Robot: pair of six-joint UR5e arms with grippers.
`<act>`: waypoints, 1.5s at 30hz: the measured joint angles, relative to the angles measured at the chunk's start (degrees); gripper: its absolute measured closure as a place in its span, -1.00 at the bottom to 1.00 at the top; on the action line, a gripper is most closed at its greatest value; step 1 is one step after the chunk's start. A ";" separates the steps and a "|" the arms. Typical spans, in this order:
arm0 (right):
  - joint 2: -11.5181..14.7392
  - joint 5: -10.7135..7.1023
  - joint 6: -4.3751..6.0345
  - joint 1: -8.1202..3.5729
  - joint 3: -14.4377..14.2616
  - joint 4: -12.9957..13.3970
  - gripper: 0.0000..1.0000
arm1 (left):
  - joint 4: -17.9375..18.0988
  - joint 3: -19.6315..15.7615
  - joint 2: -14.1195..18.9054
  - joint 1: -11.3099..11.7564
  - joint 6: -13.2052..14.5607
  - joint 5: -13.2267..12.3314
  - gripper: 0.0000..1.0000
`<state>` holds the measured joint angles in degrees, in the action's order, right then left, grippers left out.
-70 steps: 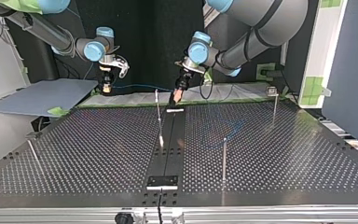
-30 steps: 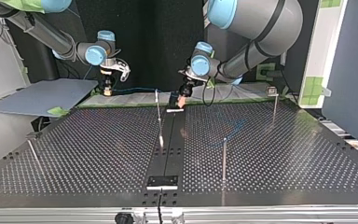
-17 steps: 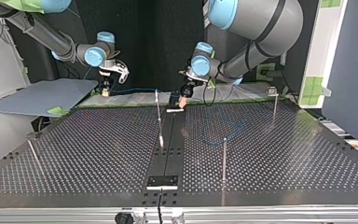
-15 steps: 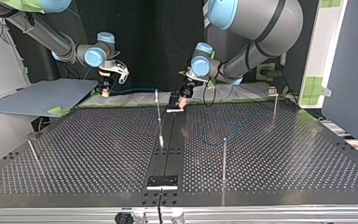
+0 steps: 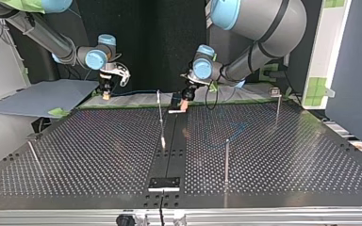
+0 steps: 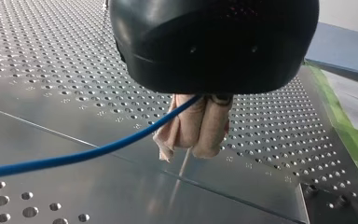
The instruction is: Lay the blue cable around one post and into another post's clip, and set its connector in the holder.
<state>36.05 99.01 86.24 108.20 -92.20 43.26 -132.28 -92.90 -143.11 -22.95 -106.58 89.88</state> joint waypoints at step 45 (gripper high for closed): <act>-0.05 -0.12 0.19 -1.08 3.53 -0.34 1.00 | -8.25 0.45 0.49 0.09 9.05 -1.06 -1.00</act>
<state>36.00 98.89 86.43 107.11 -88.67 42.92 -140.54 -92.44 -142.62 -22.86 -97.54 88.83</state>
